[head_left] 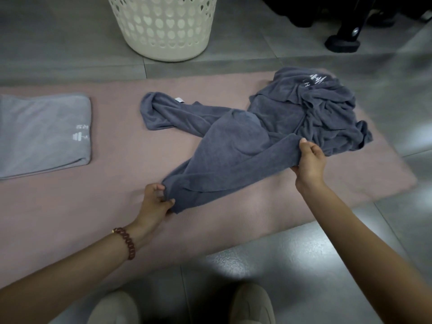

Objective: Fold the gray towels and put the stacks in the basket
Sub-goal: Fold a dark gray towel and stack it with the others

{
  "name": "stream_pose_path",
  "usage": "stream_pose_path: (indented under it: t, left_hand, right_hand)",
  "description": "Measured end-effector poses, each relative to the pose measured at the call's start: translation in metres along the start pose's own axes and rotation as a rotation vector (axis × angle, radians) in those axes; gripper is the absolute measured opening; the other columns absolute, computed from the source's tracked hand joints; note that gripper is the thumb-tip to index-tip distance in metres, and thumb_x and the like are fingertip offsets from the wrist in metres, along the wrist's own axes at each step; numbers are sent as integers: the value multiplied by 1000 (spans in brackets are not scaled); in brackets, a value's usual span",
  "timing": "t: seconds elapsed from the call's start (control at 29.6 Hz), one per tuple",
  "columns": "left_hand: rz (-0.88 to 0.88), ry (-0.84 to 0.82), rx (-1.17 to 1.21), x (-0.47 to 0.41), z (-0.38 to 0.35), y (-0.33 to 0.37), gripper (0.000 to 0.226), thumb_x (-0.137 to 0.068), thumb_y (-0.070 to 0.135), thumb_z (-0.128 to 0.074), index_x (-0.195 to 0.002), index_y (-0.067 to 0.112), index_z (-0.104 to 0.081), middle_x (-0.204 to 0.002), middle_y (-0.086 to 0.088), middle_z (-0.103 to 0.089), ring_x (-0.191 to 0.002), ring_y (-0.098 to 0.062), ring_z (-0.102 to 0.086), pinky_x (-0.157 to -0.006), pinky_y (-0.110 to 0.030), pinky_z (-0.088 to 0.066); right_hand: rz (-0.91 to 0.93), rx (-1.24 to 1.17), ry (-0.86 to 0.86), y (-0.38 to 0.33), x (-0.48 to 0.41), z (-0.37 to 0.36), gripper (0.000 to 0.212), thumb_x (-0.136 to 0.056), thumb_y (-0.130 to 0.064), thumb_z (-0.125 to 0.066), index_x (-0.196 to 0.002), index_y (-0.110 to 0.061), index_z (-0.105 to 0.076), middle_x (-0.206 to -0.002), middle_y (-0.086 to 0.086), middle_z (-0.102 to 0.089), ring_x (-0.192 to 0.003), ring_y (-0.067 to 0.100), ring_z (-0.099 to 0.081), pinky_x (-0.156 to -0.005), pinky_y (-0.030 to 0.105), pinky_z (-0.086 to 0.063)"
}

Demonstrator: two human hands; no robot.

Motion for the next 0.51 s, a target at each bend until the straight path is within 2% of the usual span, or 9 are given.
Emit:
stream_pose_path:
  t: [0.07, 0.17, 0.2, 0.3, 0.37, 0.44, 0.51]
  left_hand:
    - [-27, -20, 35, 2, 3, 12, 33, -90, -11, -44, -87, 22, -46, -96, -8, -55, -76, -18, -55, -47, -17, -49]
    - [-71, -35, 175, 2, 14, 35, 26, -94, -4, -44, -93, 17, -59, -95, -5, -61, -82, -18, -59, -60, -19, -55]
    - [-97, -41, 203, 1, 18, 44, 24, -95, -1, -44, -96, 15, -61, -94, -4, -64, -82, -16, -62, -64, -19, -56]
    - [-164, -15, 250, -8, 34, 69, 20, -96, 5, -46, -101, 14, -62, -84, 6, -72, -75, -4, -67, -64, -16, -55]
    - [-201, 38, 264, -16, 45, 83, 20, -95, 5, -47, -102, 17, -62, -83, 10, -72, -70, 1, -66, -62, -14, -54]
    - [-240, 54, 248, -23, 51, 99, 26, -94, 2, -48, -114, 16, -58, -85, 12, -70, -69, 4, -65, -63, -12, -53]
    - [-269, 50, 236, -26, 53, 116, 38, -92, -4, -49, -124, 16, -51, -77, 19, -71, -69, 5, -65, -64, -11, -53]
  right_hand:
    - [38, 31, 23, -2, -1, 4, 18, -96, -21, -51, -79, -20, -52, -82, -6, -55, -75, 5, -53, -73, 24, -50]
    - [83, 57, 89, -5, -3, 16, 21, -96, -17, -51, -75, -21, -50, -78, -8, -50, -72, 2, -46, -70, 13, -42]
    - [82, 57, 102, -6, -4, 19, 22, -96, -17, -51, -75, -21, -49, -78, -8, -50, -73, 3, -46, -71, 13, -42]
    - [72, 55, 130, -8, -10, 28, 24, -95, -17, -50, -72, -21, -48, -77, -6, -49, -74, 7, -47, -81, 29, -44]
    - [91, 65, 119, -14, -11, 28, 25, -95, -16, -50, -70, -21, -47, -74, -5, -48, -71, 8, -45, -78, 33, -42]
    - [114, 66, 95, -21, -12, 22, 23, -94, -16, -51, -73, -20, -46, -74, -4, -47, -71, 11, -46, -71, 29, -43]
    - [145, 93, 74, -35, -8, 14, 14, -93, -14, -51, -81, -20, -48, -81, -2, -50, -73, 15, -49, -60, 26, -45]
Point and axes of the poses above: each hand's wrist, its own x-axis away from the middle knuckle, its own z-axis out of the back of the hand, y = z × x, the point moved 7 cm from there along -x, towards the middle knuckle
